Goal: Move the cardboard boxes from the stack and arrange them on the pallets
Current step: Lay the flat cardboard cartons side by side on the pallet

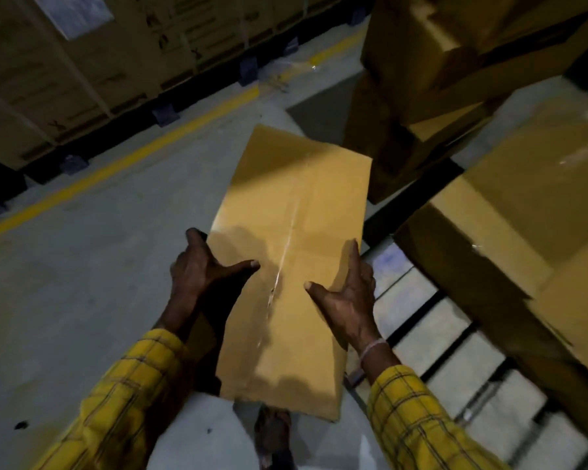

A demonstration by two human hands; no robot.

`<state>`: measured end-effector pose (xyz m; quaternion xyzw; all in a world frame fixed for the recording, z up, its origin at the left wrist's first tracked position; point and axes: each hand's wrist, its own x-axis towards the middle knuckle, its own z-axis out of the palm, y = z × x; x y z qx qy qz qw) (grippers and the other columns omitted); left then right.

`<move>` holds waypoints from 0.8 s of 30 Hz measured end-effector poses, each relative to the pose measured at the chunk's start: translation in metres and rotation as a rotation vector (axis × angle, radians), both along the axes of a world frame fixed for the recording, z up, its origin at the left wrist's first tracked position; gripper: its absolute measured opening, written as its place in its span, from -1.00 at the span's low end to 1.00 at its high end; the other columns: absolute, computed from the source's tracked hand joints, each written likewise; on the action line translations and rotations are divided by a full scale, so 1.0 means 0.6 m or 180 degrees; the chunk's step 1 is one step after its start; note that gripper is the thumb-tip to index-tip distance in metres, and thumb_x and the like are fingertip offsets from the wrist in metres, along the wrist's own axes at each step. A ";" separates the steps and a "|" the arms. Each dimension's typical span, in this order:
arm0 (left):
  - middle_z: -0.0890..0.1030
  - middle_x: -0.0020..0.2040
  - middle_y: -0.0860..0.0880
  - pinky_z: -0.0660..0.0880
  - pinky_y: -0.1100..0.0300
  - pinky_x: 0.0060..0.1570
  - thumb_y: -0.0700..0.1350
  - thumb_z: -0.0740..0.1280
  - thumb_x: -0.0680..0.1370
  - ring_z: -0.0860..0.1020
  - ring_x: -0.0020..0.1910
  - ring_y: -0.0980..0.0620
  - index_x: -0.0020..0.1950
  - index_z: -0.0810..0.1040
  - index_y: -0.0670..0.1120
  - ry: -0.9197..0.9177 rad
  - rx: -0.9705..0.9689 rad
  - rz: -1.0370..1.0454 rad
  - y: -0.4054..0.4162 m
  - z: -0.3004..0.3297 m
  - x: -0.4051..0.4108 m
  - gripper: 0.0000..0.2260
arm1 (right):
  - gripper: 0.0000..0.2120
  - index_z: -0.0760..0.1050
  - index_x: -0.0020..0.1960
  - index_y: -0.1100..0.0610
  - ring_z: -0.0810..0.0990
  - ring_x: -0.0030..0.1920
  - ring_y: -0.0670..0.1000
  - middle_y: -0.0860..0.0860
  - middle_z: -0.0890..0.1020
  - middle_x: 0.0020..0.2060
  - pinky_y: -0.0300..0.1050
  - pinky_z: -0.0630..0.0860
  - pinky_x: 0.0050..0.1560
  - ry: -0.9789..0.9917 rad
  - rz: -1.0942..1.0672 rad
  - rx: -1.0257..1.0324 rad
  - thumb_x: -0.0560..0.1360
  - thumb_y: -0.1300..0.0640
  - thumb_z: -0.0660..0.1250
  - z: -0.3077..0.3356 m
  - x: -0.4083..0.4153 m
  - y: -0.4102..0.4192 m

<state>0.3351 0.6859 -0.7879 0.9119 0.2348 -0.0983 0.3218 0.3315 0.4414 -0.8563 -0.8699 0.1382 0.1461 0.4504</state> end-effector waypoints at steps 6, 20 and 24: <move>0.58 -0.11 -0.03 0.60 -0.11 -0.09 0.48 0.54 0.16 0.59 -0.15 -0.16 0.16 0.22 0.11 -0.0415 0.0177 0.0141 -0.167 0.128 -0.094 -0.18 | 0.15 -0.21 0.66 -0.22 0.12 0.60 0.12 -0.01 0.14 0.64 0.28 0.22 0.53 -0.0547 -0.0257 0.0007 0.41 -0.23 0.56 0.156 -0.099 -0.166; 0.57 0.26 -0.06 0.55 -0.06 0.13 0.44 0.57 0.18 0.57 0.20 -0.17 0.36 0.33 0.01 -0.0732 -0.0598 -0.0468 -0.598 0.243 -0.048 -0.08 | 0.09 -0.15 0.69 -0.15 0.06 0.61 0.10 -0.04 0.11 0.65 0.18 0.10 0.59 -0.0847 -0.0925 -0.0385 0.44 -0.20 0.54 0.364 -0.111 -0.619; 0.56 0.26 -0.06 0.58 -0.15 0.14 0.45 0.55 0.22 0.57 0.20 -0.14 0.35 0.34 0.03 -0.0685 -0.0787 -0.0944 -0.676 0.183 0.024 -0.13 | 0.06 -0.06 0.70 -0.05 0.12 0.62 0.15 0.04 0.17 0.64 0.19 0.16 0.59 -0.0612 -0.1254 -0.0170 0.45 -0.12 0.57 0.312 -0.071 -0.706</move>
